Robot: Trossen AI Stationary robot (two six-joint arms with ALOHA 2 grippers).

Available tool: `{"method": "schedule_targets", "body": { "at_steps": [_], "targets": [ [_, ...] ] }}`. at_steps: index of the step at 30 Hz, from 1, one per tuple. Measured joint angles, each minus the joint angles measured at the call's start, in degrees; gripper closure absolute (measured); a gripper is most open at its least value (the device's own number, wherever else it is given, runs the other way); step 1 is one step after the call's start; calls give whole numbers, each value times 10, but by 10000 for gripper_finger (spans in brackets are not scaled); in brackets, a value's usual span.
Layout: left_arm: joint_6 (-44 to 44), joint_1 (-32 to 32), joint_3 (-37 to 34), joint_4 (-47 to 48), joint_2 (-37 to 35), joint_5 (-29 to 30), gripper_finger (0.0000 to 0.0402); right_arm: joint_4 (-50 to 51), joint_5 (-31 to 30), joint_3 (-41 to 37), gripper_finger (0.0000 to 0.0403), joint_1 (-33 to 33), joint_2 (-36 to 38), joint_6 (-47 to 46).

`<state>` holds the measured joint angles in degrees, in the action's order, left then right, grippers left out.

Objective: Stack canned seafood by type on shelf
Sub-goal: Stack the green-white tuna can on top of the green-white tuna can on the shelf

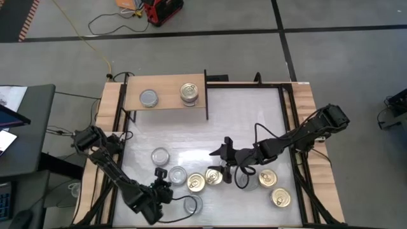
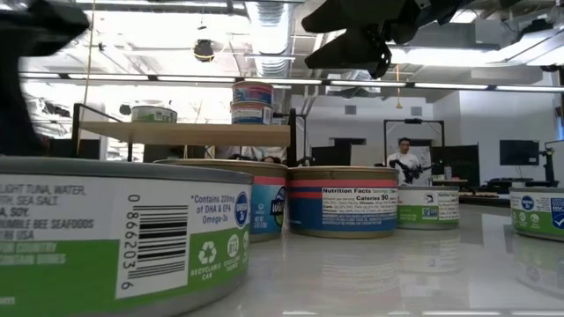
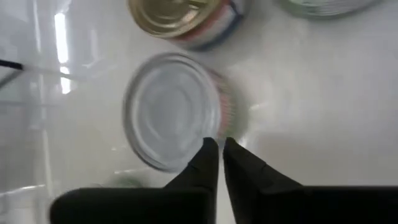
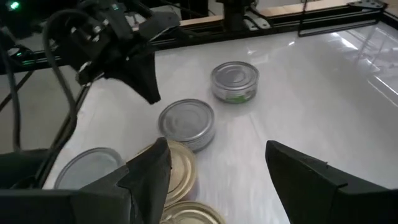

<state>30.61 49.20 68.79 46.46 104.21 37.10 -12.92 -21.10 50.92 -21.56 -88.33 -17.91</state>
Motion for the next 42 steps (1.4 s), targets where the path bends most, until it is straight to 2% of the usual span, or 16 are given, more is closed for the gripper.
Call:
{"method": "schedule_targets", "body": {
  "at_steps": [8, 13, 19, 23, 29, 36, 42],
  "targets": [
    [-104, -30, -1, -31, 9, -10, 305, 2, 0, 0, 117, -1, 0, -10],
    [-115, -30, -1, -25, 10, -39, 299, 2, 0, 0, 117, -1, 0, -11],
    [-104, -33, -7, -27, 10, -28, 299, 0, 0, 0, 117, 2, 0, -11],
    [-99, -37, -24, -33, 9, -24, 317, 0, 0, 0, 117, 3, 0, -11],
    [-89, -35, -50, -76, 6, -25, 391, 0, 0, 0, 117, 2, 0, -11],
    [-75, -25, -51, -98, 7, -31, 401, 0, 0, 0, 117, 3, 0, -12],
    [-57, -24, -53, -111, 12, -81, 401, -6, 0, 0, 117, 3, 0, -12]
  ]
}}
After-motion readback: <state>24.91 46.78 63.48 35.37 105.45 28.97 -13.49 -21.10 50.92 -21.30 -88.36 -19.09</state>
